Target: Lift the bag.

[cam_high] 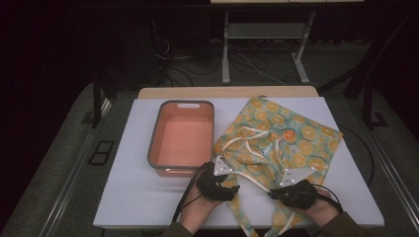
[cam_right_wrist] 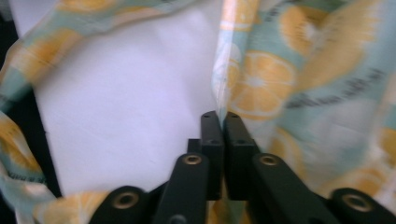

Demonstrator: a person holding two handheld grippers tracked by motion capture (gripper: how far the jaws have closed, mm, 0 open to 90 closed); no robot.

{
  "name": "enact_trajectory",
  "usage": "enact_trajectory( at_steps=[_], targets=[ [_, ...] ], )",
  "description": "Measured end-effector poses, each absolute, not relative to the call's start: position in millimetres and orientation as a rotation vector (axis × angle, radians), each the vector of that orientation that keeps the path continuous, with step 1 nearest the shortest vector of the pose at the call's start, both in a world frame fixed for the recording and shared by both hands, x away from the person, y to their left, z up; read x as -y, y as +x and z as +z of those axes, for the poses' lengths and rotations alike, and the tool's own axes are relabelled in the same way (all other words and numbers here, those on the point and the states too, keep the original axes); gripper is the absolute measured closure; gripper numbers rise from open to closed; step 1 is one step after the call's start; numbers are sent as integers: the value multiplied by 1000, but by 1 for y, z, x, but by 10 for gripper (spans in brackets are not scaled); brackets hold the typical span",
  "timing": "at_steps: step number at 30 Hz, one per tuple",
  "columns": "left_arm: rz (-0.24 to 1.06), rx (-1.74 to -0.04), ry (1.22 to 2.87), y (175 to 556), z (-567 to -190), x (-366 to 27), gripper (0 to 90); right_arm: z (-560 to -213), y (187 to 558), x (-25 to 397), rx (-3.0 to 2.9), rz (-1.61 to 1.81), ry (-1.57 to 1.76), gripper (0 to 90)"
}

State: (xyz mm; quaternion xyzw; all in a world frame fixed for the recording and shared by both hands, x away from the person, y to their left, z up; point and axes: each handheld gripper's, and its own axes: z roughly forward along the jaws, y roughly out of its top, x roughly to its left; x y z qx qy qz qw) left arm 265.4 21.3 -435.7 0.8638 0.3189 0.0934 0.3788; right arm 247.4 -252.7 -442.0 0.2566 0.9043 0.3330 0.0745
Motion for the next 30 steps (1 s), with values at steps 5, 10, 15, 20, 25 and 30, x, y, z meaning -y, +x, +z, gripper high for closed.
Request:
enact_trajectory(
  at_steps=[5, 10, 15, 20, 25, 30],
  targets=[
    [261, -814, 2202, 268, -435, -18, 372, -429, 251, 273, -2666, 1102, 800, 889],
    [302, -812, 2185, 274, -433, -11, 375, -425, 255, 287, -2637, 1127, 830, 889],
    [304, -831, 2184, 285, -437, -2, 411, -422, 257, 295, -2613, 1155, 846, 889],
    [258, -822, 2149, 294, -436, 2, 780, -420, 259, 297, -2586, 1160, 857, 890],
    [212, -823, 2091, 300, -423, 2, 887, -414, 270, 301, -2517, 1179, 888, 890],
    [217, -786, 2045, 294, -402, 7, 890, -405, 281, 303, -2451, 1232, 907, 890]
  ],
)
